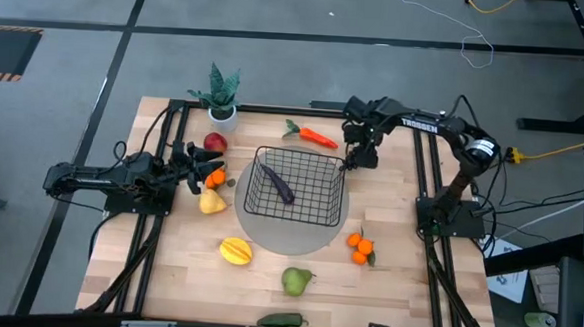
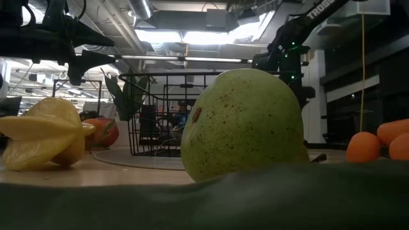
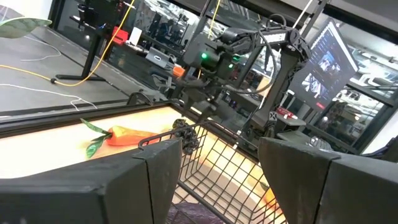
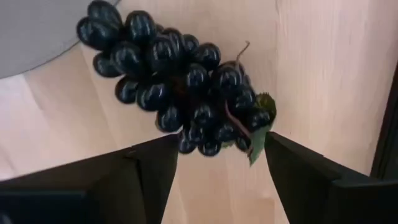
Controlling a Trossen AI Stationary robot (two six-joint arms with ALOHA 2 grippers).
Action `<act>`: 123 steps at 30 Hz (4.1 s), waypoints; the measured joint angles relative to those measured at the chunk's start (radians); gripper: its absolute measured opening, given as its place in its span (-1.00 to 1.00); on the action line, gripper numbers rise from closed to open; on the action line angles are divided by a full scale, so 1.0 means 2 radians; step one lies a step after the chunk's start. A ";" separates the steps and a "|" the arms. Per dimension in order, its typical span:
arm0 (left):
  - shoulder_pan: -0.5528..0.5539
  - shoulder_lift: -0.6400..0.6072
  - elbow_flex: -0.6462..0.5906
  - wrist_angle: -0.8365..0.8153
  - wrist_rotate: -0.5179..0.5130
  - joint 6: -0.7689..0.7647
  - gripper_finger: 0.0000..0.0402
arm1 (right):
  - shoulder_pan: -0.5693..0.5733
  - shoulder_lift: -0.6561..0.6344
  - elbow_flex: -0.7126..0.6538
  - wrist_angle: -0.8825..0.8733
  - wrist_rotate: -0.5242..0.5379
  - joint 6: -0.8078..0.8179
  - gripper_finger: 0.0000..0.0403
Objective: Build produce basket
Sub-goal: Put the black grapes into the black wire basket, then put the orange carrot into the black wire basket
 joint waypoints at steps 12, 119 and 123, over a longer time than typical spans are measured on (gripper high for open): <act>0.000 0.000 0.000 -0.012 0.000 0.000 0.01 | 0.016 0.078 0.003 0.020 0.007 0.012 0.12; 0.000 0.000 0.000 -0.024 -0.007 0.002 0.01 | 0.029 0.206 0.148 0.152 -0.073 0.213 -0.02; 0.000 0.000 0.000 -0.024 -0.007 0.002 0.01 | 0.032 0.200 0.147 0.153 -0.045 0.215 -0.20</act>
